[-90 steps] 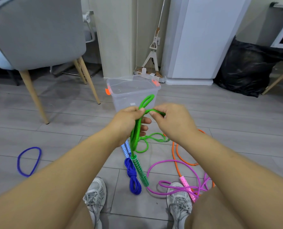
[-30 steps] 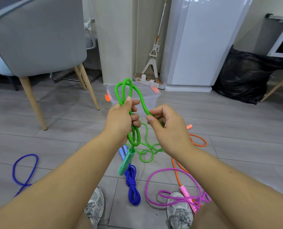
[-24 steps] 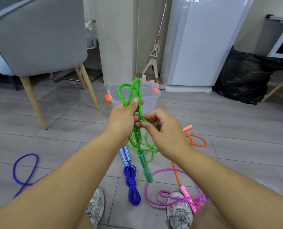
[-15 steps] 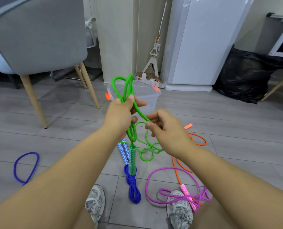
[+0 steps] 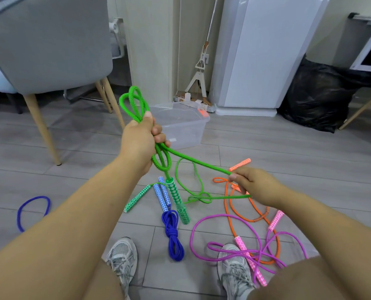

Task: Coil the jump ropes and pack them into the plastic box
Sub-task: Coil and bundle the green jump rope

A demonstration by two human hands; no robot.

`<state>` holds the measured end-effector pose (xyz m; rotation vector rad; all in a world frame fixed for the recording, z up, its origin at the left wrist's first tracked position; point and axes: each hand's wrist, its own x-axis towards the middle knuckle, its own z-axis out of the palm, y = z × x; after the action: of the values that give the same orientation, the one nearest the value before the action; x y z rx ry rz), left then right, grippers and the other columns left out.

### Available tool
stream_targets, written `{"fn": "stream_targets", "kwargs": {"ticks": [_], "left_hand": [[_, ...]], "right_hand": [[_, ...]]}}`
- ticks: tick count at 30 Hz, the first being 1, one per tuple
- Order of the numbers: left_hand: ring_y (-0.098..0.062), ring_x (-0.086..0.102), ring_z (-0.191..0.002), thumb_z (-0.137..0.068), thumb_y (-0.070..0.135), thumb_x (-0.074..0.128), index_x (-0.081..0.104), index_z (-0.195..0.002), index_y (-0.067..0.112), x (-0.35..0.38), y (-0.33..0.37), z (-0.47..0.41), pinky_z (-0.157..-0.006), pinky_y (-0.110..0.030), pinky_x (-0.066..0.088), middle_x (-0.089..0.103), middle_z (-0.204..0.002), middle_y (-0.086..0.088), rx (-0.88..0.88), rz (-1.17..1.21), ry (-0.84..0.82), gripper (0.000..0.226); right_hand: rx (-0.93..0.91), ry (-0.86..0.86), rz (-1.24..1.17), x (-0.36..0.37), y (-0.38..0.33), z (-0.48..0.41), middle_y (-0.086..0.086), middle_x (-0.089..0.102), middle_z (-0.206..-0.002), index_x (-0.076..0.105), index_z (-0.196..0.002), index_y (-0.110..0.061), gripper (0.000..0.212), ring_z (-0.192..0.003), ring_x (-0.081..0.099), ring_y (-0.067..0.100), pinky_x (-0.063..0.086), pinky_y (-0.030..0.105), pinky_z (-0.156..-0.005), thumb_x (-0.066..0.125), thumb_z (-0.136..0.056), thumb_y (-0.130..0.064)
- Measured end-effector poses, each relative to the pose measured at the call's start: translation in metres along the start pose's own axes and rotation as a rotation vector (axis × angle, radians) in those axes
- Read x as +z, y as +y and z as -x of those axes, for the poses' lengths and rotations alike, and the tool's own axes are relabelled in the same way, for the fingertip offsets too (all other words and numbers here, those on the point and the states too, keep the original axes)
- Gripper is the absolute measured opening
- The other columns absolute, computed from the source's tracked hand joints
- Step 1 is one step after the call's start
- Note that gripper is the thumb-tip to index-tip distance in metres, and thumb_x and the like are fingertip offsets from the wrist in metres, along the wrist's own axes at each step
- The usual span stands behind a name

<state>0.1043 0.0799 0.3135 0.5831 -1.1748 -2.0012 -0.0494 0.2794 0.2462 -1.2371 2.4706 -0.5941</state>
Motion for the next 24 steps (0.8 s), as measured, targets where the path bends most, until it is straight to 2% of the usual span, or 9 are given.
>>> {"fn": "stream_targets", "kwargs": {"ticks": [5, 7, 10, 14, 17, 18, 20, 24], "left_hand": [[-0.006, 0.029, -0.037, -0.102, 0.022, 0.037, 0.044, -0.079, 0.016, -0.004, 0.0, -0.003, -0.043, -0.02, 0.037, 0.034, -0.047, 0.008, 0.053, -0.14, 0.055, 0.025], [-0.005, 0.03, -0.038, -0.101, 0.019, 0.039, 0.05, -0.084, 0.015, -0.003, -0.005, -0.003, -0.043, -0.021, 0.035, 0.033, -0.054, 0.004, 0.061, -0.247, 0.045, 0.021], [-0.008, 0.03, -0.043, -0.1, 0.016, 0.04, 0.049, -0.081, 0.015, 0.0, -0.013, 0.0, -0.046, -0.023, 0.028, 0.035, -0.059, 0.002, 0.039, -0.377, -0.001, 0.021], [-0.013, 0.036, -0.049, -0.1, 0.016, 0.04, 0.045, -0.08, 0.017, 0.004, -0.022, 0.004, -0.048, -0.024, 0.032, 0.045, -0.067, 0.0, -0.003, -0.49, -0.033, 0.02], [-0.015, 0.041, -0.05, -0.1, 0.018, 0.04, 0.045, -0.08, 0.017, 0.008, -0.026, 0.008, -0.048, -0.025, 0.038, 0.049, -0.068, -0.001, -0.015, -0.529, -0.07, 0.021], [-0.015, 0.041, -0.05, -0.1, 0.018, 0.04, 0.045, -0.079, 0.016, 0.01, -0.027, 0.009, -0.047, -0.024, 0.039, 0.049, -0.067, -0.002, -0.019, -0.536, -0.081, 0.021], [-0.016, 0.044, -0.049, -0.1, 0.018, 0.041, 0.046, -0.077, 0.015, 0.012, -0.029, 0.012, -0.046, -0.023, 0.042, 0.05, -0.063, -0.003, -0.022, -0.534, -0.097, 0.023], [-0.015, 0.047, -0.037, -0.099, 0.021, 0.043, 0.045, -0.074, 0.012, 0.014, -0.031, 0.015, -0.051, -0.03, 0.042, 0.05, -0.047, -0.001, -0.051, -0.472, -0.11, 0.027]], "right_hand": [[0.036, 0.065, -0.007, -0.003, 0.004, 0.006, -0.005, 0.056, -0.063, 0.051, -0.091, -0.02, 0.011, -0.06, 0.051, 0.009, 0.04, 0.03, -0.061, 0.044, -0.097, -0.026], [-0.042, 0.095, -0.014, -0.006, -0.011, 0.007, -0.006, 0.056, -0.064, 0.053, -0.089, -0.022, 0.01, -0.063, 0.053, 0.009, 0.042, 0.029, -0.064, 0.047, -0.096, -0.024], [-0.171, 0.07, -0.076, -0.01, -0.044, 0.012, -0.009, 0.054, -0.062, 0.054, -0.081, -0.026, 0.015, -0.059, 0.049, 0.002, 0.04, 0.022, -0.063, 0.049, -0.095, -0.022], [-0.261, 0.043, -0.396, -0.012, -0.078, 0.013, -0.013, 0.054, -0.054, 0.058, -0.074, -0.028, 0.026, -0.062, 0.049, 0.006, 0.043, 0.028, -0.068, 0.048, -0.096, -0.019], [-0.248, 0.069, -0.535, -0.01, -0.092, 0.007, -0.013, 0.051, -0.047, 0.061, -0.076, -0.017, 0.025, -0.048, 0.044, -0.001, 0.033, 0.011, -0.054, 0.046, -0.097, -0.017], [-0.236, 0.081, -0.551, -0.008, -0.096, 0.004, -0.013, 0.051, -0.046, 0.062, -0.078, -0.012, 0.025, -0.045, 0.043, -0.001, 0.032, 0.009, -0.05, 0.046, -0.097, -0.016], [-0.219, 0.112, -0.588, -0.006, -0.104, -0.001, -0.012, 0.051, -0.045, 0.062, -0.078, -0.008, 0.026, -0.042, 0.04, 0.0, 0.03, 0.009, -0.046, 0.046, -0.097, -0.016], [-0.194, 0.153, -0.666, 0.001, -0.117, -0.011, -0.009, 0.052, -0.043, 0.056, -0.065, -0.017, 0.032, -0.038, 0.041, 0.0, 0.031, 0.01, -0.047, 0.047, -0.096, -0.013]]}}
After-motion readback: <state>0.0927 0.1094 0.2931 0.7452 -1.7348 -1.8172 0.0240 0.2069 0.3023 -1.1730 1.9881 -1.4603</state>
